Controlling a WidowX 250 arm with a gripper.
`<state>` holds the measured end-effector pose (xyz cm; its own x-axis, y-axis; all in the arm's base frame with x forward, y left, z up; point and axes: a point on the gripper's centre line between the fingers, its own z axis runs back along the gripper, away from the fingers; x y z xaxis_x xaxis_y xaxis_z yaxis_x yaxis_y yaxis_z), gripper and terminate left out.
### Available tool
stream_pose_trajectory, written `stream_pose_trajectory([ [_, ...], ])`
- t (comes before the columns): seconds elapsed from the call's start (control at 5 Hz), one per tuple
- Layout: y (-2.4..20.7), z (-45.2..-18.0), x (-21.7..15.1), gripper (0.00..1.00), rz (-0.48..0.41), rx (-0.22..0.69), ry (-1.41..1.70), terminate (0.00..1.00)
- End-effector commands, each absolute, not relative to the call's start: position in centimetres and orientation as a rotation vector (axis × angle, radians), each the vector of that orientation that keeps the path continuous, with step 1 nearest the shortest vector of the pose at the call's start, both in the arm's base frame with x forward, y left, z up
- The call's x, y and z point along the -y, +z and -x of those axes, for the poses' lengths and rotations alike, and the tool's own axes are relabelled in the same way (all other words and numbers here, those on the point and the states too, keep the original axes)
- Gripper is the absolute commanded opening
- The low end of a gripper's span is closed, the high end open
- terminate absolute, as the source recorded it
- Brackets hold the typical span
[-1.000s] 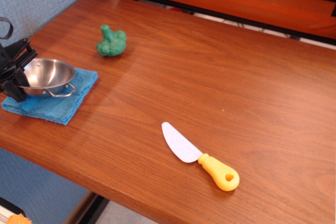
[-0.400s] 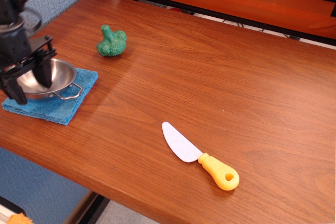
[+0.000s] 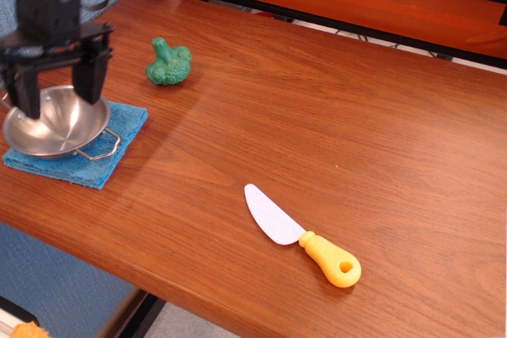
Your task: Place the pot onto the blue cloth.
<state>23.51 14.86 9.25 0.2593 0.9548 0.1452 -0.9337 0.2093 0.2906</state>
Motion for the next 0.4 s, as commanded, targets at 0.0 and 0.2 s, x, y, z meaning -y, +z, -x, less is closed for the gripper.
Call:
stream_pose_trajectory([
  [0.0, 13.9, -25.3, -7.5, 1.00, -0.287, 0.102, 1.092, 0.00],
  [0.2, 13.3, -27.1, -2.9, 1.00, -0.245, 0.146, 0.874, 0.00],
])
